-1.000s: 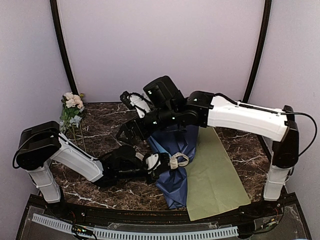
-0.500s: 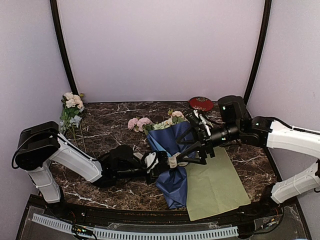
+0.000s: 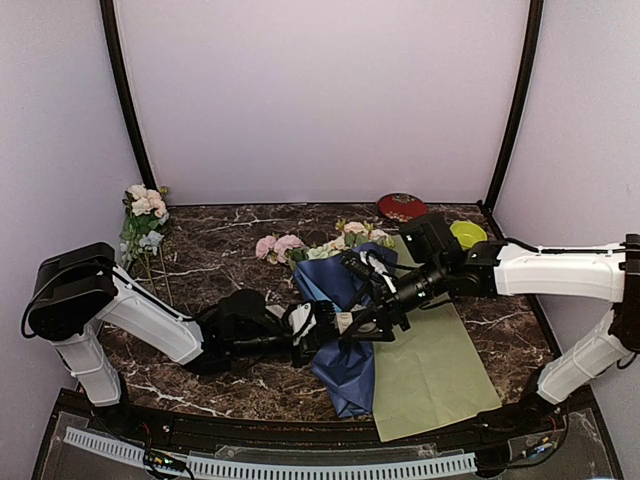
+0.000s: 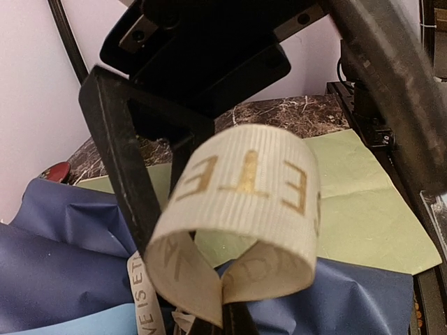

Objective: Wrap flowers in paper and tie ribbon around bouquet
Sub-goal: Cross the half-tied ribbon over the folded bouquet.

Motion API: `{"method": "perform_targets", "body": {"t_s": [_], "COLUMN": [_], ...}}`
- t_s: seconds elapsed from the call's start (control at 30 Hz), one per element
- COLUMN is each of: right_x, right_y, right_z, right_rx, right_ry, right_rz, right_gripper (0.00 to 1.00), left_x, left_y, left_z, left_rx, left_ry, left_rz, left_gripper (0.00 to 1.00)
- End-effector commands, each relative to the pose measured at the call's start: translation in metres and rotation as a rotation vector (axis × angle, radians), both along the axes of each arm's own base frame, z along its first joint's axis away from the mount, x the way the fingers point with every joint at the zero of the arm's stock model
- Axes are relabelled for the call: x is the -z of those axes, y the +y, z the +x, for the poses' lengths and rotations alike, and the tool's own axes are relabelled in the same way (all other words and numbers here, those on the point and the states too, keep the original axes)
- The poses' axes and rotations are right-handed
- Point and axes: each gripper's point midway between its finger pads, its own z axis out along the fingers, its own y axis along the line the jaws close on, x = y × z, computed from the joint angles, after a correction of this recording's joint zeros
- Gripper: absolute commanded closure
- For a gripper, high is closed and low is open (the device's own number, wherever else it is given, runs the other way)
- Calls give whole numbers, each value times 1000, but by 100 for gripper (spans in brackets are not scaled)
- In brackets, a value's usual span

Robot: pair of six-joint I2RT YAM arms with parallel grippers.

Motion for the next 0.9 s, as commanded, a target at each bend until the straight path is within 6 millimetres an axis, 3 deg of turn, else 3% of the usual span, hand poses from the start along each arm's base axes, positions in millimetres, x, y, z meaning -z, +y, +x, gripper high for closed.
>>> {"method": "perform_targets", "body": {"t_s": [0.0, 0.13, 0.17, 0.23, 0.27, 0.43, 0.47, 0.53, 0.57, 0.63, 0.7, 0.77, 0.87], "right_x": [-14, -14, -16, -18, -17, -20, -22, -23, -23, -23, -23, -22, -23], "right_y": [10, 11, 11, 10, 9, 6, 6, 6, 6, 5, 5, 4, 4], "right_z": [-3, -4, -5, -7, -6, 3, 7, 16, 20, 26, 28, 31, 31], "right_rx": [-40, -43, -51, -60, -54, -1, 25, 71, 91, 115, 126, 135, 131], "right_ry": [-3, -2, 0, -4, -8, -32, -41, -57, -65, -70, -74, -75, -78], "right_rz": [69, 68, 72, 73, 65, 58, 62, 54, 50, 43, 36, 27, 27], "right_gripper": [40, 61, 69, 96, 100, 100, 100, 100, 100, 100, 100, 100, 100], "left_x": [-15, -16, -16, -17, -18, -17, -15, -12, -11, -15, -25, -20, -7], "left_y": [1, 1, 1, 1, 2, 5, 6, 13, 18, 32, 50, 71, 121], "left_z": [-5, -5, -4, -4, -4, -4, -1, 3, 2, 2, 6, 20, 47], "left_rx": [15, 18, 17, 13, 13, 7, -13, -59, -73, -118, -208, -360, -660], "left_ry": [-2, -3, -3, -1, 2, 21, 37, 83, 108, 154, 227, 350, 514], "left_rz": [-34, -33, -33, -35, -39, -34, -23, -4, 5, 4, 2, 70, 180], "left_gripper": [100, 100, 100, 100, 100, 100, 91, 49, 37, 25, 21, 22, 23]}}
